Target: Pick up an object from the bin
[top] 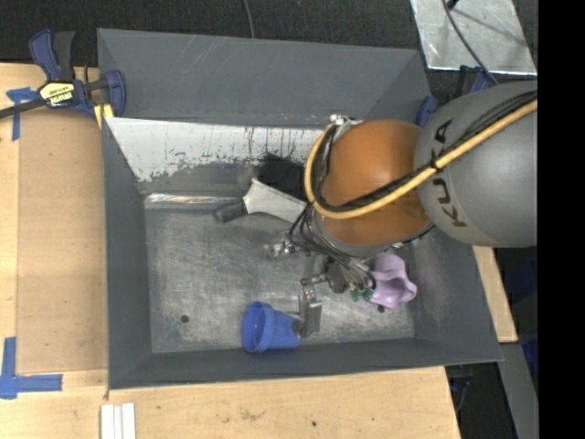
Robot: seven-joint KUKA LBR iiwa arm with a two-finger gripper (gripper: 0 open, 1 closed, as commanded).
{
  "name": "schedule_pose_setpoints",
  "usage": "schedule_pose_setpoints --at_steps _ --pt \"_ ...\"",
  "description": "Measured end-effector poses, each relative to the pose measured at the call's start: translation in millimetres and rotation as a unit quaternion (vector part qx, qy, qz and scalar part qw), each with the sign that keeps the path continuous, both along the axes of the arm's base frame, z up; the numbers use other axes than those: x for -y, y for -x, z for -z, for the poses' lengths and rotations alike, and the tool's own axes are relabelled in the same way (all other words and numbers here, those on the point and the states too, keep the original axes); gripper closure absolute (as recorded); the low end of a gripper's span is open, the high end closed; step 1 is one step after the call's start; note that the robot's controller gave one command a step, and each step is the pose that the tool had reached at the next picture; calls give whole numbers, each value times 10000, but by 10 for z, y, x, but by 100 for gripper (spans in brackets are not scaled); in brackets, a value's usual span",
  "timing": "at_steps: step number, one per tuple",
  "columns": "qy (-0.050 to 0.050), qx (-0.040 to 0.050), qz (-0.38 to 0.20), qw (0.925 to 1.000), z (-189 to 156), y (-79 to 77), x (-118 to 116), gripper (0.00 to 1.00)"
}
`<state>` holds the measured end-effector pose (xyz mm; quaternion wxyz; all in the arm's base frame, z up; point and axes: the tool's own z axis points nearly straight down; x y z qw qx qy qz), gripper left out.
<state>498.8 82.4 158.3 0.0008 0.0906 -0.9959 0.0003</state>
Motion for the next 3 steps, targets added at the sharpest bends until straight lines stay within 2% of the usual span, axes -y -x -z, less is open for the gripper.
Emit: schedule_pose_setpoints --at_steps 1,3 --pt "-14 96 -773 9970 845 -7 -129 100" --pt "-12 91 -735 9973 847 -15 -135 100"
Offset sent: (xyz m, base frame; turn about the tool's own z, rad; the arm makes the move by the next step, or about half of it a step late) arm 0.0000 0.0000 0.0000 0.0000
